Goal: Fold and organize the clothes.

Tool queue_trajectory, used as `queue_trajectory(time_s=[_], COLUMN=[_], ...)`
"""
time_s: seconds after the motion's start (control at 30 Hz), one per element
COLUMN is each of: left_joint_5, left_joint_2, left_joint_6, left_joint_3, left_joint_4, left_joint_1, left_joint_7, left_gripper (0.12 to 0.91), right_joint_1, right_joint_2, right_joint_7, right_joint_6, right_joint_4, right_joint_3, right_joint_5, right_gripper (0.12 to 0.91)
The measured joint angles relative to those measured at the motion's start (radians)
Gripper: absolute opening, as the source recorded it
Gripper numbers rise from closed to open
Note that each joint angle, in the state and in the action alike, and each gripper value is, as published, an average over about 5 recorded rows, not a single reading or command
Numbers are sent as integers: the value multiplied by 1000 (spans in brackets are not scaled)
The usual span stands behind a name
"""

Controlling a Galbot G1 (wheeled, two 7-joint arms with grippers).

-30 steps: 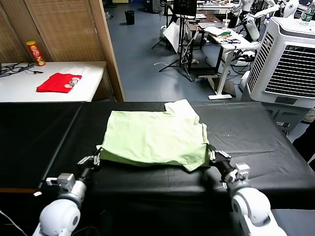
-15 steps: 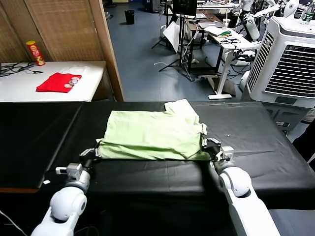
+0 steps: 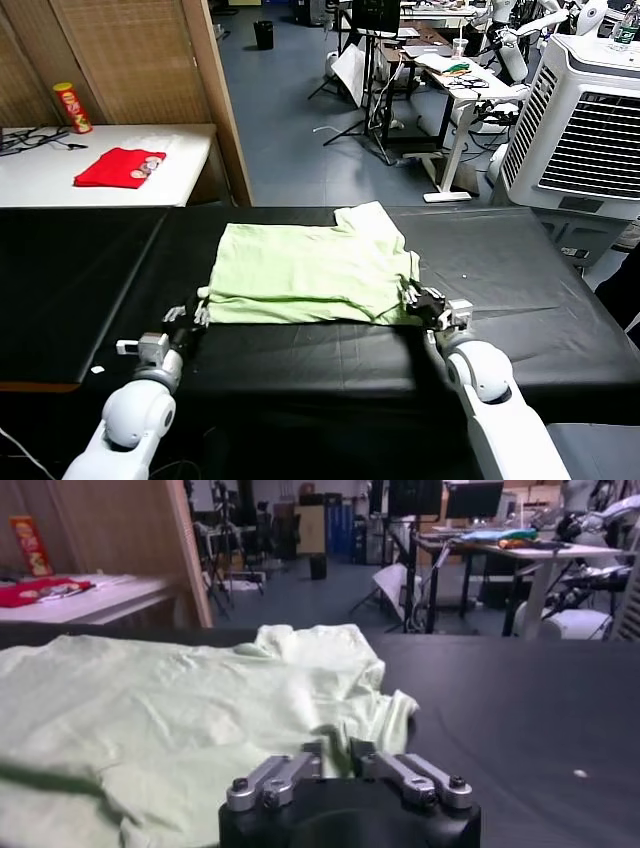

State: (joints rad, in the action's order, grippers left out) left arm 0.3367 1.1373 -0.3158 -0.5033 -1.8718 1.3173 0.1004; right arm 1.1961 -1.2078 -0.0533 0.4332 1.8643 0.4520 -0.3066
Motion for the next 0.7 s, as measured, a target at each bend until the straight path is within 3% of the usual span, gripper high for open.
queue_trajectory(time_s=[0.1, 0.5, 0.6, 0.7], left_joint_5=[13, 130, 135, 135], left_joint_2=[0, 2, 5, 8], left_joint_6=[-6, -39, -39, -38], left_joint_3=[-6, -39, -40, -39], left_joint_4=[-15, -19, -14, -7], left_joint_1=[25, 59, 61, 61], left_joint_7=[-6, -19, -24, -27], left_gripper=[784, 798, 798, 798], right_joint_1=[47, 136, 143, 146], right_joint_2=[-1, -42, -50, -56], right_joint_7=[-1, 3, 3, 3], right_joint_6=[-3, -6, -8, -8], right_joint_4=[38, 77, 76, 74], right_joint_3=[10, 18, 18, 18], right_joint_5=[8, 32, 37, 40], right_gripper=[796, 644, 563, 415])
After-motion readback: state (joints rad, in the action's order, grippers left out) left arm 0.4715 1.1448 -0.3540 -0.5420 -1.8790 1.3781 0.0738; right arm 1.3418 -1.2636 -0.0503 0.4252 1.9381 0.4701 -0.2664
